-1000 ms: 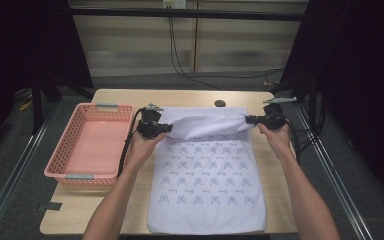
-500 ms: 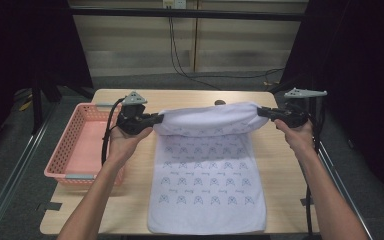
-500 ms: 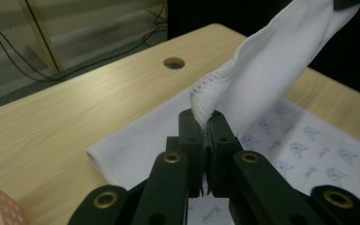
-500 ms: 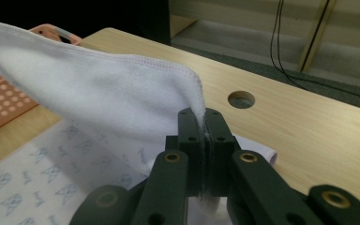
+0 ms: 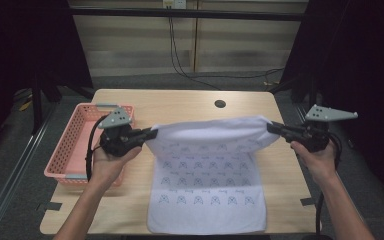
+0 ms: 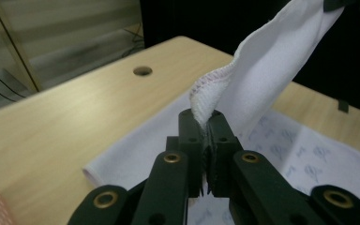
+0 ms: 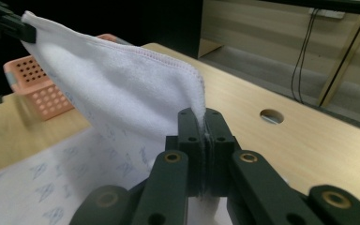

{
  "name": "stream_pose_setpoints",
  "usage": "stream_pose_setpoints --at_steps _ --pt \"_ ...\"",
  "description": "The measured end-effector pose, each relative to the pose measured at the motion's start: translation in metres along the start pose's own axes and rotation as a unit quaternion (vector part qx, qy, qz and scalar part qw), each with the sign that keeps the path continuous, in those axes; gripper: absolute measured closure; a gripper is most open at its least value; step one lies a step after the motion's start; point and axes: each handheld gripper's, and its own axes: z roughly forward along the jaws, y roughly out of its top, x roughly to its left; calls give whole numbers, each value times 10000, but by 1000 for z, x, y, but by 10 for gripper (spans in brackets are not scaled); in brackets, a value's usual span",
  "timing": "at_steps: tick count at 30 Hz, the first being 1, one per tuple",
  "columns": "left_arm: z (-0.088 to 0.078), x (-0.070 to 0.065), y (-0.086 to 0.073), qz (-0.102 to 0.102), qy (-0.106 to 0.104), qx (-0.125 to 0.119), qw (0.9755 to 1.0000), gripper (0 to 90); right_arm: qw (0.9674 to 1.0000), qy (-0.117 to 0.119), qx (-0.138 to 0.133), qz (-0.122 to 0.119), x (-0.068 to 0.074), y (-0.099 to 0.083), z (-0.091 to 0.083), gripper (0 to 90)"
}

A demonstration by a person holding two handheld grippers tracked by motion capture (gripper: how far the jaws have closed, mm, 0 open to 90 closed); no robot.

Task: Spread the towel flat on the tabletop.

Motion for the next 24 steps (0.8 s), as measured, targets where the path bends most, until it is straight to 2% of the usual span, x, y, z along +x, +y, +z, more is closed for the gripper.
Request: stream_pose_setpoints --at_steps 2,4,6,9,12,15,16,17,18,19,20,21,22,23,24 --pt "4 -3 -17 -92 -64 56 9999 870 9999 65 119 20 5 -17 -2 881" --pt "8 -5 -34 -180 -147 217 9995 870 9996 122 252 88 11 -35 -2 881" --pt "12 -7 -45 -129 -238 472 9985 869 9988 198 424 142 14 -52 0 877" --pt "9 -13 -60 -179 -281 517 9981 869 9981 362 412 275 20 -71 -5 876" --pt "9 -18 -78 -206 -355 618 9972 865 9965 471 637 282 31 -90 -6 866" --pt "12 -25 -99 -189 -490 747 9958 858 9936 585 912 314 39 -110 -8 857" --pt "12 -30 -109 -247 -553 805 9949 854 9921 621 1036 331 41 -116 -8 845" --pt "11 -32 -113 -231 -607 823 9945 852 9893 672 1267 265 46 -127 -9 828" --pt "12 -35 -117 -208 -728 889 9932 856 9876 726 1366 262 48 -131 -10 820" --pt "12 -38 -121 -173 -758 1000 9919 856 9855 790 1488 212 50 -135 -11 819" --pt "12 -38 -121 -173 -758 1000 9919 856 9841 787 1586 163 52 -138 -13 816" --pt "11 -41 -130 -186 -824 1122 9901 856 9835 776 1627 164 54 -140 -15 800" --pt "11 -41 -130 -186 -824 1122 9901 854 9835 776 1627 164 54 -140 -15 800" --pt "7 -45 -137 -170 -892 1184 9888 848 9811 895 1713 77 59 -143 -20 782" --pt "7 -45 -137 -170 -892 1184 9888 835 9812 885 1714 66 61 -143 -22 772"
